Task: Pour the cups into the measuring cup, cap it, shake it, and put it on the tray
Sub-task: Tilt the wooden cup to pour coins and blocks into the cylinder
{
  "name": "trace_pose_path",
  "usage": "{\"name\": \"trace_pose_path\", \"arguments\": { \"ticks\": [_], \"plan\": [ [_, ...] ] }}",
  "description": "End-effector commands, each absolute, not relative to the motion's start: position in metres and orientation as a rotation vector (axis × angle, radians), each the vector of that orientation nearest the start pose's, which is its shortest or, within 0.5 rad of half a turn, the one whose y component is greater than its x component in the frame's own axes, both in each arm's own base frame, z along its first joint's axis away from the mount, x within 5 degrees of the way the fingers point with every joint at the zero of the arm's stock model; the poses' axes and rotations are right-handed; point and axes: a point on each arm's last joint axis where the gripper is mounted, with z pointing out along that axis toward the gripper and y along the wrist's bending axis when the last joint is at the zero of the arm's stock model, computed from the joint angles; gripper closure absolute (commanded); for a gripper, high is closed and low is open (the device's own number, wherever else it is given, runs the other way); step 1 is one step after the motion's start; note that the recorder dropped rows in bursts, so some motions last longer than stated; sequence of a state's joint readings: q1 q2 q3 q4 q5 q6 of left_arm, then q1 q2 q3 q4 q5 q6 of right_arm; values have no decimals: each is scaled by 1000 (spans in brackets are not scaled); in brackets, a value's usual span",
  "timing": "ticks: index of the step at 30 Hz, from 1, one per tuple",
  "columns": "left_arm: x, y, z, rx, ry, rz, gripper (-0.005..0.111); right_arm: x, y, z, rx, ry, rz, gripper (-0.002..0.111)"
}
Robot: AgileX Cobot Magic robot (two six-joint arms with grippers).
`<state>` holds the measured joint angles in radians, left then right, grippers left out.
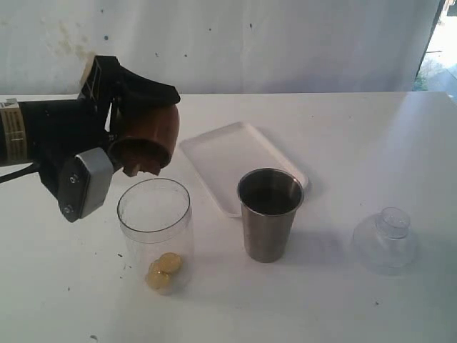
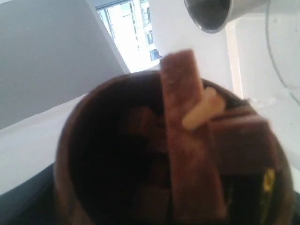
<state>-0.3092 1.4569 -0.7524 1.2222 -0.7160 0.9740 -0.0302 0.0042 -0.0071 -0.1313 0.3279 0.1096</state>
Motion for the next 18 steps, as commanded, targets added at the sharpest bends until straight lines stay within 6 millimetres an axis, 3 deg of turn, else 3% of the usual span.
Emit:
{"name": "trace_pose_path", "arguments": {
  "ticks": [1,11,18],
  "plan": [
    [262,-142,261,1833,280,619,107,54,-5,185,43,1798,-67,108],
    [264,-141,259,1859,292,643,107,54,-5,185,43,1798,-67,108],
    [261,-143,262,1857,129,717,107,54,-5,185,43,1798,-67,108]
  ]
}}
